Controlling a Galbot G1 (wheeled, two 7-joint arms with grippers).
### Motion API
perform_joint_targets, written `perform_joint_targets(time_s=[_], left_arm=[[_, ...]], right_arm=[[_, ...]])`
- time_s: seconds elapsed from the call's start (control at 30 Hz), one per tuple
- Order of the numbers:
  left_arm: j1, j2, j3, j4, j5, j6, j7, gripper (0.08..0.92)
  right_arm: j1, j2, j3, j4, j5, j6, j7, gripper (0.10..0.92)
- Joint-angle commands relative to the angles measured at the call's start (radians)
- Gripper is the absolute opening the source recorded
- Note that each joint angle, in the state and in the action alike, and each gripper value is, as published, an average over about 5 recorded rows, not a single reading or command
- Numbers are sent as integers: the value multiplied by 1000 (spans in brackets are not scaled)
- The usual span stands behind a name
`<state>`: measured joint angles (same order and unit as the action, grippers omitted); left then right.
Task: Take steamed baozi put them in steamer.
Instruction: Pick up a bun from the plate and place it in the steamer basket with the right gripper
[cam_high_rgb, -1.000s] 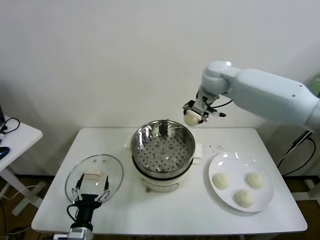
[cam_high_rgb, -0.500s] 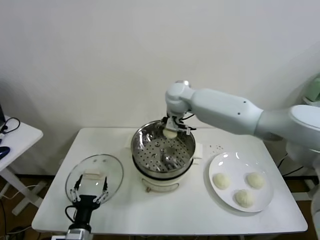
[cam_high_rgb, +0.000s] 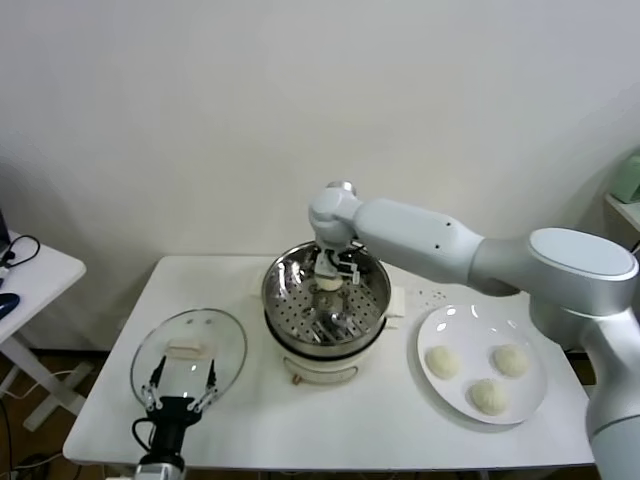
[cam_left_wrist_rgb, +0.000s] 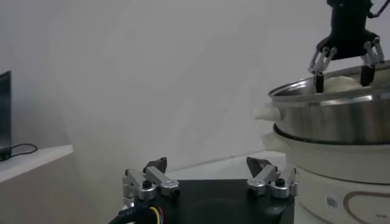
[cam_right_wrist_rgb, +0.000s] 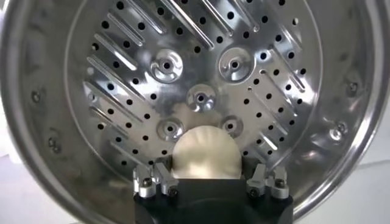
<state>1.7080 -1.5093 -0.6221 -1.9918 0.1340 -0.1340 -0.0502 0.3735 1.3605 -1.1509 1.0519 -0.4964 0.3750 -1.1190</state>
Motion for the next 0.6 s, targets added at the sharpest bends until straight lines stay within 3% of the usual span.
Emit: perform_joint_targets(time_s=[0.03,0.2,0.37,0.6], left_arm=[[3,-5,0,0,-3,1,-1,823],[0,-6,-1,-1,-4,2,-2,823],[-2,-6,-2,1,-5,3,-3,823],[-8,-3,1,3,-5,7,-5,823]], right_arm=[[-20,21,5,-40,-23,9,10,738],[-17,20,9,-38,-22,23,13,813],[15,1,14,-1,-3,48,-3,822],[192,-126,-61,173,190,31,-52,823]])
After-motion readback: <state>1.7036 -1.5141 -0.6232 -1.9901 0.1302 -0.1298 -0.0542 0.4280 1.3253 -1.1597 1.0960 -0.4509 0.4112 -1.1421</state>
